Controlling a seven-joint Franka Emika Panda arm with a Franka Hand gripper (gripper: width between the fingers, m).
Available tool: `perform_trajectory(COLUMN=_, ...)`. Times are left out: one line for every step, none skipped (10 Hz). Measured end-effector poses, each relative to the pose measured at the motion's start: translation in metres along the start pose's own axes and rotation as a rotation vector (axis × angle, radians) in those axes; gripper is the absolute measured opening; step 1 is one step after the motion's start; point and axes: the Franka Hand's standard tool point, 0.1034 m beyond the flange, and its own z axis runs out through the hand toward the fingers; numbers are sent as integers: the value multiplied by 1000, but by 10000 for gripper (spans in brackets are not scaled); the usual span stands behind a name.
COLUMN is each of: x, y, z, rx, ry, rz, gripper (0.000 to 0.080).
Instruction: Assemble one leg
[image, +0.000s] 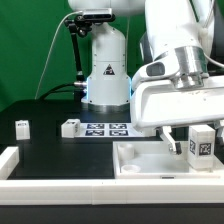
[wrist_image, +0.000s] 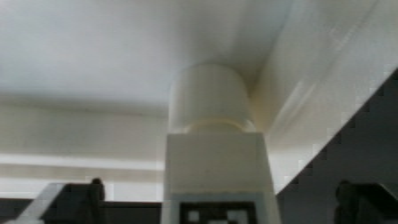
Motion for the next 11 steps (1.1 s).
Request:
perform_trajectory(x=6, y=-3, z=-4, rx=1, ry=6, rz=6, gripper=648)
perform_trajectory(x=9, y=-4, z=-5, rx=9, ry=-13, rz=7, gripper=648)
perform_trajectory(x=13, y=-6, z=-7, rx=33, ry=-74, rz=14, gripper=648)
perform_trajectory(x=21, y=-1, z=-7, rx=29, ry=-65, rz=16, gripper=648)
perform_trajectory(x=17, y=1, z=-3, rx=44, ry=-122, rz=26, gripper=648)
perform_trajectory(x=16, y=-2, z=-1, rx=87, ry=-248, rz=35, gripper=648)
perform_trajectory(x=21, y=-3, z=-3, rx=119, ry=-371, rz=43, gripper=648)
perform_trajectory(x=22, y=-1, z=-3, rx=140, ry=-472, rz=34, gripper=648)
perform_trajectory(x=23, y=1, z=-2, rx=154, ry=-530, rz=36, gripper=648)
perform_trajectory(x=28, y=6, z=2, rx=145, ry=-493, rz=35, gripper=648)
perform_trajectory(x=25, y=9, z=3, rx=141, ry=-486, rz=34, gripper=648)
